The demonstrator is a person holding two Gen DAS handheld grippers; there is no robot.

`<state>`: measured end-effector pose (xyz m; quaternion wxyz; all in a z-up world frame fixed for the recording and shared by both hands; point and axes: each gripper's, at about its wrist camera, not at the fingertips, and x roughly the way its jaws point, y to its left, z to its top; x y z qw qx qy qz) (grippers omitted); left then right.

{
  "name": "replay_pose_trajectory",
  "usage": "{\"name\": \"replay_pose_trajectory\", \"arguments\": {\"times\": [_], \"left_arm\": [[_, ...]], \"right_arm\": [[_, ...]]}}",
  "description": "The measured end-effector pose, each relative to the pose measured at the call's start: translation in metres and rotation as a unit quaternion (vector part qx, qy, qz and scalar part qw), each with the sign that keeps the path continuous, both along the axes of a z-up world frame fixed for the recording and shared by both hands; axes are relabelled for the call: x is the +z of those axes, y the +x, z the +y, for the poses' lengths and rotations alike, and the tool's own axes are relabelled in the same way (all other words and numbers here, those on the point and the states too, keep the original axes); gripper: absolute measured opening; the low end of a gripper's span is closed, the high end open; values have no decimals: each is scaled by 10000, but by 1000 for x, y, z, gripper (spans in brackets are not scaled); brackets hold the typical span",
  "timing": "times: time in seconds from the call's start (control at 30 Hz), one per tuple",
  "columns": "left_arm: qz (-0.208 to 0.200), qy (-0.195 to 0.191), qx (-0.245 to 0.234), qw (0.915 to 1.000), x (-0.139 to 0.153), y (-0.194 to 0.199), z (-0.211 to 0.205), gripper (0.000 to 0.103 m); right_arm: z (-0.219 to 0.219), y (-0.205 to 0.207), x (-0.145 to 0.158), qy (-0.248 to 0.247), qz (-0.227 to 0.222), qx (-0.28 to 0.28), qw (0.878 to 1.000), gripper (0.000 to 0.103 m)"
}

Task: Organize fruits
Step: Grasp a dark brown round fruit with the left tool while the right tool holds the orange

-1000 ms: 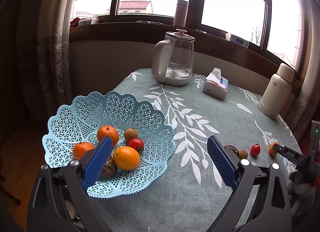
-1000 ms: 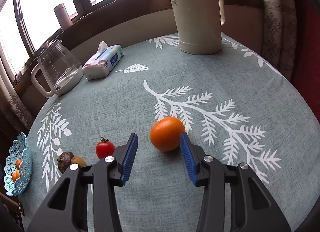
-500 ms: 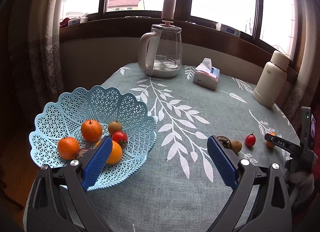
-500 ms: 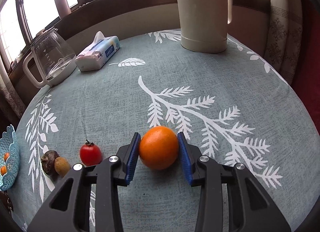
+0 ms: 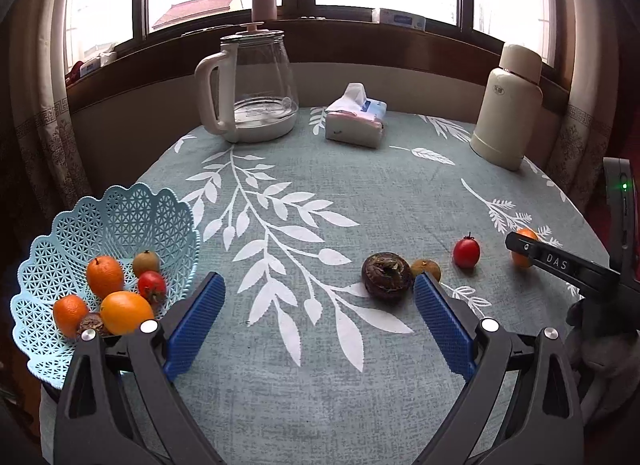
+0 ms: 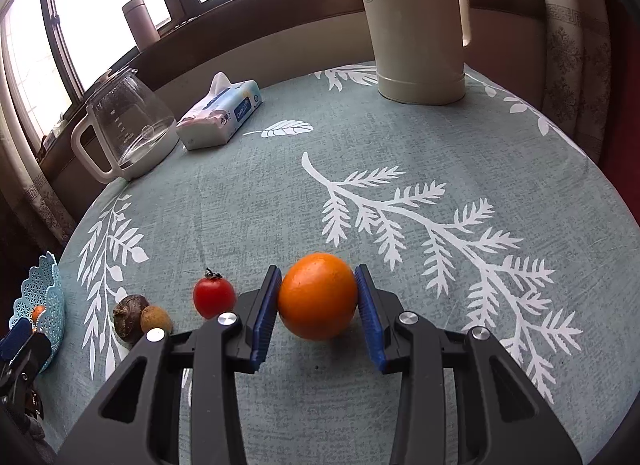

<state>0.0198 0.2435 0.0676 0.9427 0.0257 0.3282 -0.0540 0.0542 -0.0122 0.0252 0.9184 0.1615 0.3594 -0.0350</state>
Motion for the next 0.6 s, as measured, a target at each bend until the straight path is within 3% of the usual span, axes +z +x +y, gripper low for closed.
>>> {"name": "replay_pose_trajectory", "arguments": {"times": [0.17, 0.37, 0.6], "left_arm": [[140, 209, -333, 9991, -14, 16, -22, 97], [591, 30, -467, 9972, -36, 40, -28, 96], [840, -34, -671, 9942, -47, 55, -36, 73]], "right_arm": [[-4, -1, -1, 126, -25, -28, 9999, 38], [-2, -2, 0, 99, -51, -4, 9999, 38], [-1, -3, 1, 72, -107, 0, 9999, 38]]}}
